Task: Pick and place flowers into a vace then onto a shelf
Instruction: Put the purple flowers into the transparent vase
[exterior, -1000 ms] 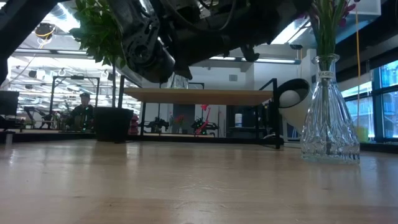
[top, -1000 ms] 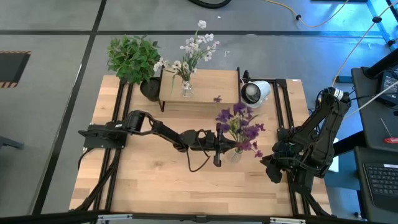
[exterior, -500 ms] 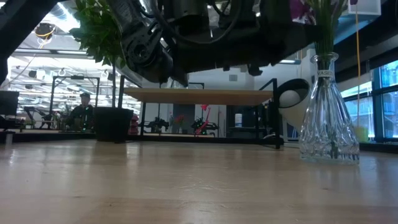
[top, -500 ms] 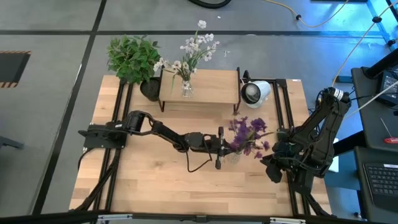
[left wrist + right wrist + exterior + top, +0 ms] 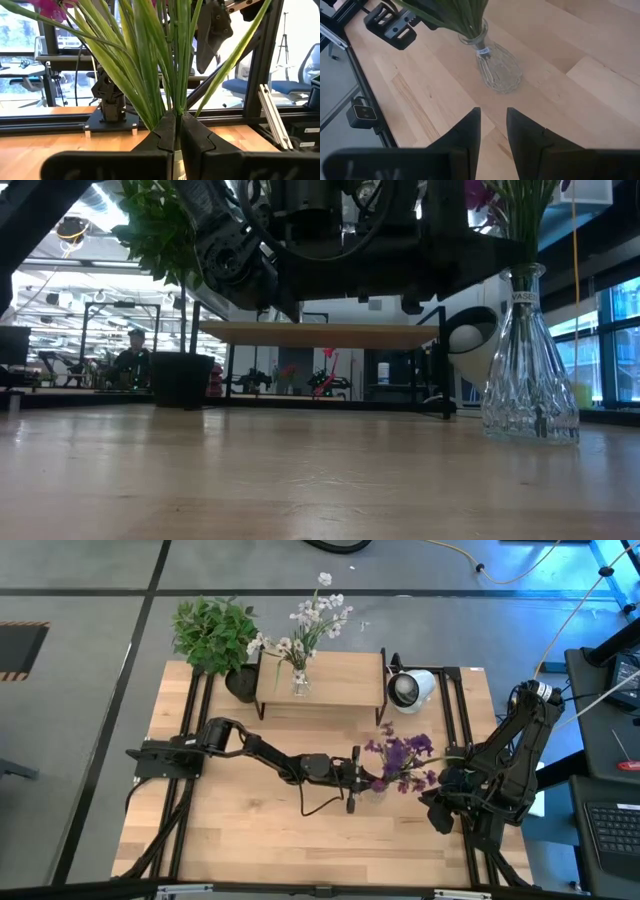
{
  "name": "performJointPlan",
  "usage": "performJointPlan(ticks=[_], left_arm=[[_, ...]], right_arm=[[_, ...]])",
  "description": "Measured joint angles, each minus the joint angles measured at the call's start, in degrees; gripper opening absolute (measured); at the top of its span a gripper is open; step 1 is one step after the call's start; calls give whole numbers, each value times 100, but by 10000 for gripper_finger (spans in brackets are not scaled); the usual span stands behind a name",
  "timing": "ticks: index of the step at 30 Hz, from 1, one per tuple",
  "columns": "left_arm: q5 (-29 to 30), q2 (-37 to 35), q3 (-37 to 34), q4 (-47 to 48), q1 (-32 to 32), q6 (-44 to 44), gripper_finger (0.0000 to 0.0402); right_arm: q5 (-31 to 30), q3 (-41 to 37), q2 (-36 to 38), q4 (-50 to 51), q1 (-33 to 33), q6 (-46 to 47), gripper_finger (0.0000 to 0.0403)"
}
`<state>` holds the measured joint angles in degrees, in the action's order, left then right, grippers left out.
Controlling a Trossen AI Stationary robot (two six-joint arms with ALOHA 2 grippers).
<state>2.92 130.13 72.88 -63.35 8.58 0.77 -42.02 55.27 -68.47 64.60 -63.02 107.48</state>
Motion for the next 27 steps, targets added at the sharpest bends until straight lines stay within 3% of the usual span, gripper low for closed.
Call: performJointPlan(ticks=[5,16,27], left_arm=[[135,0,0,-3,3,-1,19],[207,-13,-8,-42,0,16,98],[221,-86,-17,-173,-2,167,123]], right_arm=[[2,0,0,-2,0,0,97],[2,0,-2,-7,0,0,97],[7,0,0,-7,0,-19,97]])
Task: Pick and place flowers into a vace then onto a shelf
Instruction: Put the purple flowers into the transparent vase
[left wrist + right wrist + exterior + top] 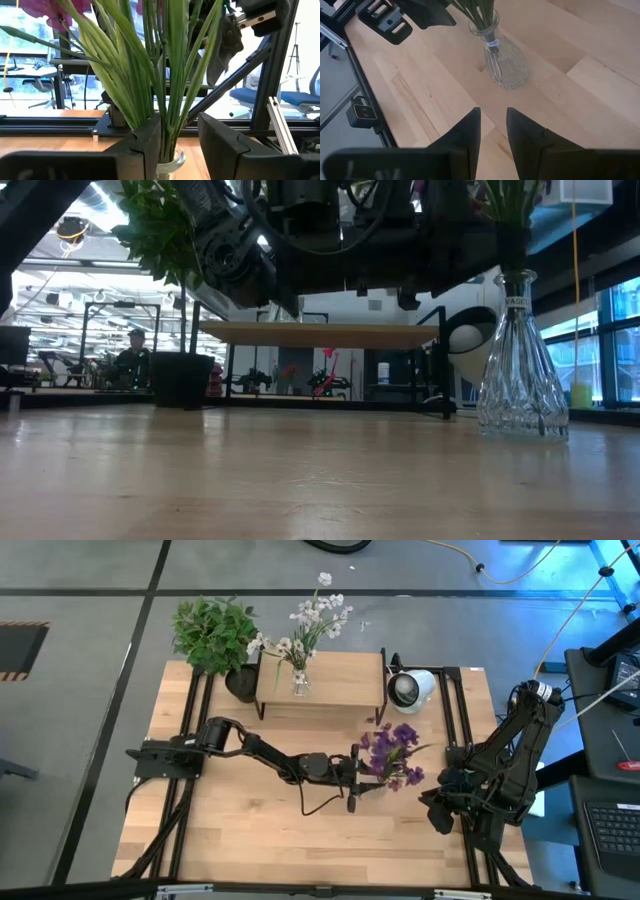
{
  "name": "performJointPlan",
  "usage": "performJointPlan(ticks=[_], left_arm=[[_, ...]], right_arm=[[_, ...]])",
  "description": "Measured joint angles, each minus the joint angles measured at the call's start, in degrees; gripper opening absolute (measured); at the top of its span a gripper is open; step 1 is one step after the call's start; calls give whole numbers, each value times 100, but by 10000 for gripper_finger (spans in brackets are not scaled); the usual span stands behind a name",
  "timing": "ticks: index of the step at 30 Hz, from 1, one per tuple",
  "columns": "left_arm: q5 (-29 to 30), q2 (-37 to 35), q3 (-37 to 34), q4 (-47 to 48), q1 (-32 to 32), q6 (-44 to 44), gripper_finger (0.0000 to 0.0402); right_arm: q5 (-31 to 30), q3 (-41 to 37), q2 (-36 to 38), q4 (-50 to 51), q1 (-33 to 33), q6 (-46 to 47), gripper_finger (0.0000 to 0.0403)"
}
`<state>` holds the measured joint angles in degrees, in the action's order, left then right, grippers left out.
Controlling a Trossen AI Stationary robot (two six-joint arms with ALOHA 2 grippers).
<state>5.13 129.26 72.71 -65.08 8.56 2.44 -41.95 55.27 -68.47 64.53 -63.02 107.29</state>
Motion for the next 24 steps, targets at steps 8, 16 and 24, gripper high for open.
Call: performJointPlan(ticks=[8,16,24], left_arm=[[0,-1,0,-11,0,-4,148],[154,-16,0,87,2,-22,185],[279,-16,2,99,3,-76,195]], right_arm=[[4,-2,0,0,0,-1,97],[13,-2,0,0,0,-26,97],[15,-2,-2,0,0,-108,97]])
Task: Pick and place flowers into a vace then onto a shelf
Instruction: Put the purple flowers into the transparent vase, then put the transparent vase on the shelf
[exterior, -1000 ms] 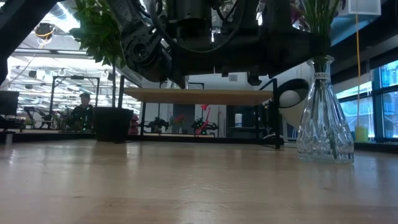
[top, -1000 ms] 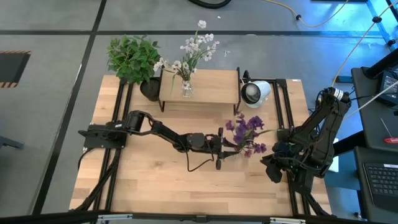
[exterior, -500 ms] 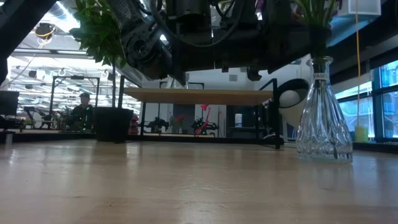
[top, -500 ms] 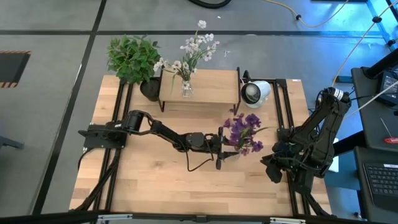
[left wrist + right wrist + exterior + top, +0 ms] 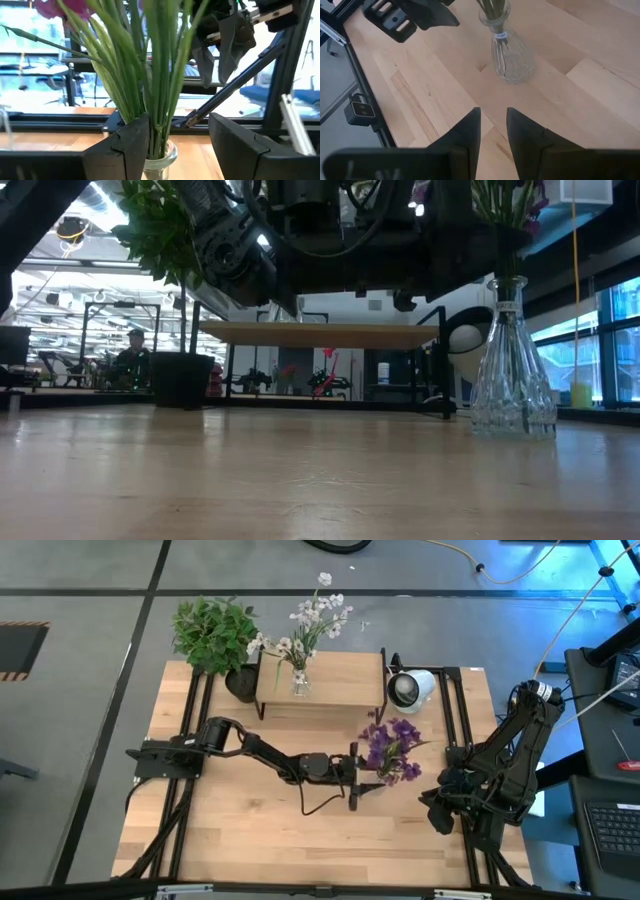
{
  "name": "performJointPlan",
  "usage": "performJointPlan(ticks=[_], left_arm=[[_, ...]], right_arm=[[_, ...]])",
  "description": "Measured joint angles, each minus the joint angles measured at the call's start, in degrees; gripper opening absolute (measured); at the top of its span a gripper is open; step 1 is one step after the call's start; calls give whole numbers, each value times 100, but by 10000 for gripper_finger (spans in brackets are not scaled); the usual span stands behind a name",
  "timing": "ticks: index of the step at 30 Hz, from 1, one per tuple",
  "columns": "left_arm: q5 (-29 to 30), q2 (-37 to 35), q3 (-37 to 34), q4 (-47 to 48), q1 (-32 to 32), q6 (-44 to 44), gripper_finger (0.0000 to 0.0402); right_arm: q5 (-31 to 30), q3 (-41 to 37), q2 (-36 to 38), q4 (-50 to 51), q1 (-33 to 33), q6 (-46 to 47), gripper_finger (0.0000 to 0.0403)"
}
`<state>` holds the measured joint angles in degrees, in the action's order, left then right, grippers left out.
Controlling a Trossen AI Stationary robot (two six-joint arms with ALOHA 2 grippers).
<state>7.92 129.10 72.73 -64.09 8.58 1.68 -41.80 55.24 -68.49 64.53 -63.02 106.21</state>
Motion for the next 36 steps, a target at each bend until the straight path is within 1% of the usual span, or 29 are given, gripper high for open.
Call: performJointPlan(ticks=[2,4,7,11,14,19,21,26,30,33,36], left_arm=[[128,0,0,2,25,-269,192],[396,-3,0,-33,59,-563,189],[576,-127,-13,170,81,-677,184],[798,-436,-13,1003,113,-700,181],[861,-675,-13,1821,113,-607,180],[869,-1072,-16,3257,113,-173,180],[864,-1321,-17,4021,120,-5,180],[878,-2123,-17,6293,154,367,180],[895,-2725,-17,7802,214,861,180],[962,-3086,-17,8561,333,1196,180],[1250,-3435,-17,8947,576,1427,180]], right_arm=[[-2,0,2,0,0,-2,97],[-1,0,1,0,1,-2,97],[0,2,2,0,0,-2,97],[0,0,2,4,0,-23,97],[0,0,0,7,2,-73,97],[-4,0,0,-5,2,-153,97],[-4,0,0,-26,2,-151,97],[-15,0,0,-70,2,-184,97],[-29,0,0,-70,2,-306,97],[-248,0,0,-74,9,-321,97],[-406,0,-2,-101,78,-326,97]])
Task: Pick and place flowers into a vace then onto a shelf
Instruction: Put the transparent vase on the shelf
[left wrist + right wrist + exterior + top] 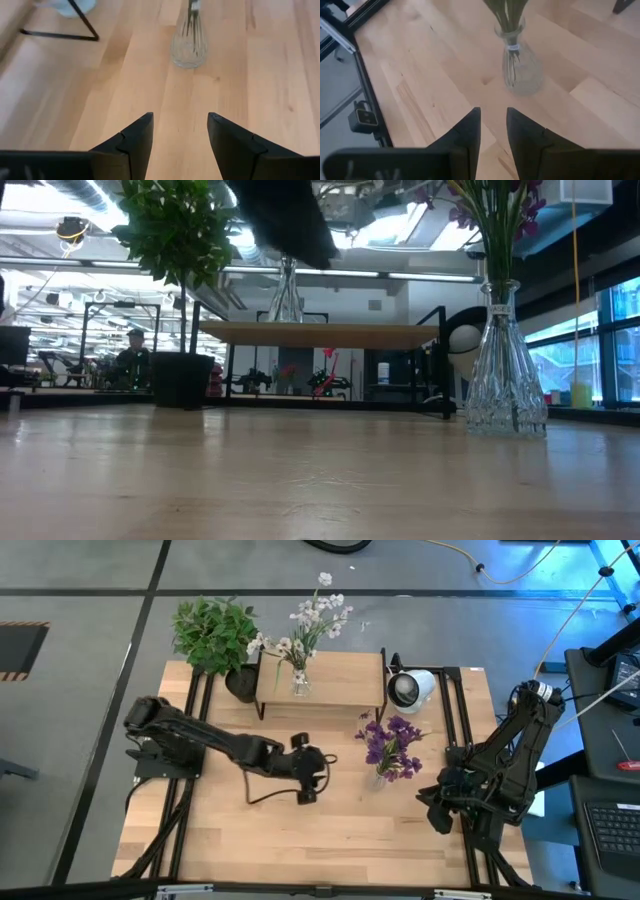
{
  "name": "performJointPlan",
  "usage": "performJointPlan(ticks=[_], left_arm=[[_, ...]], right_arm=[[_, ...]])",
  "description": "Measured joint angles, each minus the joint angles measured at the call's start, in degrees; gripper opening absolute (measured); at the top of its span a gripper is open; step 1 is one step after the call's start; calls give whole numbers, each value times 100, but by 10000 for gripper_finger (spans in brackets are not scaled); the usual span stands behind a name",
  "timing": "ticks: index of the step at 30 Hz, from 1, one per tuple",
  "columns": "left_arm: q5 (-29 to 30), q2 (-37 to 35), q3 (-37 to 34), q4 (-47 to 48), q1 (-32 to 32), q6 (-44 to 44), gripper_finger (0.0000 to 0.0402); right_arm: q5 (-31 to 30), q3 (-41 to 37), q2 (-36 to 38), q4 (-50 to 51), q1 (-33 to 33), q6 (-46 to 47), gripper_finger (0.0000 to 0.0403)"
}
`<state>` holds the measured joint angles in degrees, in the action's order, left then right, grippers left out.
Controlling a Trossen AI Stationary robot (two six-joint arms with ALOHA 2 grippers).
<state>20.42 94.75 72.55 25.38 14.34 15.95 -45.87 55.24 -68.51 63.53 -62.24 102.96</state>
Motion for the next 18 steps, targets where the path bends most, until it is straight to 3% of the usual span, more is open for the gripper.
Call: performJointPlan(ticks=[8,18], left_arm=[[780,-788,-2,1749,736,887,175],[1640,-1875,-2,2648,1690,1478,135]], right_arm=[[-20,-153,0,-404,326,-297,113],[-128,-725,0,-2020,843,-708,216]])
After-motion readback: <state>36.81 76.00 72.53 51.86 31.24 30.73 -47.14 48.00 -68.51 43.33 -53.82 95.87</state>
